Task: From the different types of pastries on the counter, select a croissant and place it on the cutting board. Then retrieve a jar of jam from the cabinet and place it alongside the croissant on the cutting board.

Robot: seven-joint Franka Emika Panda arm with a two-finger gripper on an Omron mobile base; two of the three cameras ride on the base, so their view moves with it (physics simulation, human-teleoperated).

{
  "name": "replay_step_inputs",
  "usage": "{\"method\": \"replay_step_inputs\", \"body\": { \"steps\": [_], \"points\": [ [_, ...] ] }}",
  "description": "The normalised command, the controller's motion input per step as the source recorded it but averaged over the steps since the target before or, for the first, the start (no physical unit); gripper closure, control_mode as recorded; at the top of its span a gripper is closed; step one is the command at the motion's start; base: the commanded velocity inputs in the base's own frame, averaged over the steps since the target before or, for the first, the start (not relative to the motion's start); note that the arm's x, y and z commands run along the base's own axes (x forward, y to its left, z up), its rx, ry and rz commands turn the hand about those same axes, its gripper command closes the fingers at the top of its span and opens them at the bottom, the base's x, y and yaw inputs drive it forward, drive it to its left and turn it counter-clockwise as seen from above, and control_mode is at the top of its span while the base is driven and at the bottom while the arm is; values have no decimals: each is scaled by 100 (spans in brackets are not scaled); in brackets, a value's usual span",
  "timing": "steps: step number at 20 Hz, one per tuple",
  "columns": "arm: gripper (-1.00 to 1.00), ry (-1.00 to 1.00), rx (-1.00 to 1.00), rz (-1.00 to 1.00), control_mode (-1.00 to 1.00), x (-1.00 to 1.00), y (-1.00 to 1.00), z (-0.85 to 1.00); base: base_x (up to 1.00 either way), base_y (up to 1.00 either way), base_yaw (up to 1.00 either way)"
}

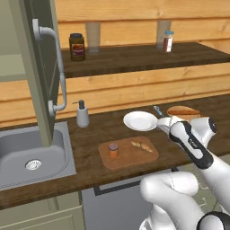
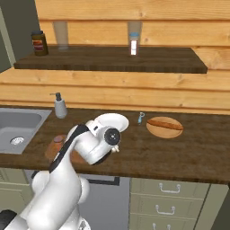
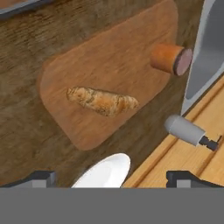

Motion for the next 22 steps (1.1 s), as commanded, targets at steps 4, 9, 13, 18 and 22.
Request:
{"method": "replay_step_inputs", "body": {
  "steps": [4, 9, 13, 18, 22],
  "points": [
    [-100, 0, -5, -31, -100, -71, -67, 0, 0, 0, 0],
    [-100, 4, 0, -38, -100, -36, -42, 0, 0, 0, 0],
    [-100, 5, 0, -33, -100, 0, -19, -19, 0, 0, 0],
    [-100, 26, -3, -37, -100, -13, -43, -2, 0, 0, 0],
    [-100, 29, -1, -32, -100, -33, -57, -1, 0, 0, 0]
  ]
}}
